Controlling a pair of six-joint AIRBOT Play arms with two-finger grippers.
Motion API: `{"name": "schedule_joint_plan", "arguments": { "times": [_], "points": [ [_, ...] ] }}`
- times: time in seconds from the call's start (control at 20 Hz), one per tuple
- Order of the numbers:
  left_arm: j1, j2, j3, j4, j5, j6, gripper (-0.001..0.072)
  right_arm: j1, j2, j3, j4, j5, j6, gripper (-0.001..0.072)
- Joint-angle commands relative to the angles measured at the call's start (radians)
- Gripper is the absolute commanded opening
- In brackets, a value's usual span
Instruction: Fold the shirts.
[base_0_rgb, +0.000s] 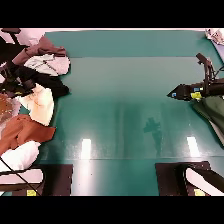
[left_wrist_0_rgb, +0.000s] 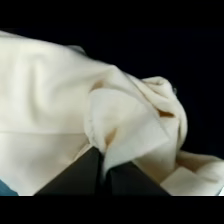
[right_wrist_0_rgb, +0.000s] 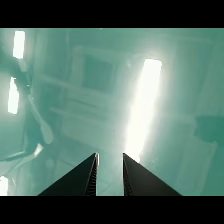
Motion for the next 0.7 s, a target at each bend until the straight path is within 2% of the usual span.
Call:
{"name": "schedule_joint_plan", "arguments": {
  "times": [0.0, 0.05, 0.1, 0.15, 0.25, 0.35, 0.5, 0.65],
  "points": [
    [0.0, 0.067, 0.048, -0.041, -0.131, 0.045, 0.0022, 0.034, -0.001, 0.001, -0.003, -0.033, 0.006, 0.0197],
    [0.0, 0.126, 0.062, -0.1, -0.182, 0.068, 0.0022, 0.052, -0.001, 0.001, -0.003, -0.056, 0.006, 0.0197],
    [0.0, 0.212, 0.072, -0.222, -0.208, 0.117, 0.0022, 0.067, -0.001, 0.001, -0.001, -0.08, 0.006, 0.0197],
    [-0.006, 0.304, 0.072, -0.34, -0.187, 0.149, 0.0022, 0.084, -0.001, 0.001, -0.001, -0.116, 0.008, 0.0197],
    [-0.057, 0.479, 0.079, -0.466, -0.059, 0.135, 0.0021, 0.109, 0.0, 0.002, 0.002, -0.209, 0.015, 0.0197],
    [-0.15, 0.574, 0.129, -0.555, 0.069, 0.098, 0.0021, 0.107, 0.013, 0.002, 0.002, -0.324, 0.05, 0.0197],
    [-0.345, 0.552, 0.317, -0.727, 0.238, 0.11, 0.0021, 0.037, 0.085, 0.002, 0.002, -0.52, 0.122, 0.0197],
    [-0.574, 0.431, 0.523, -0.739, 0.311, 0.109, 0.0022, -0.103, 0.191, 0.002, 0.002, -0.693, 0.157, 0.0197]
  ]
}}
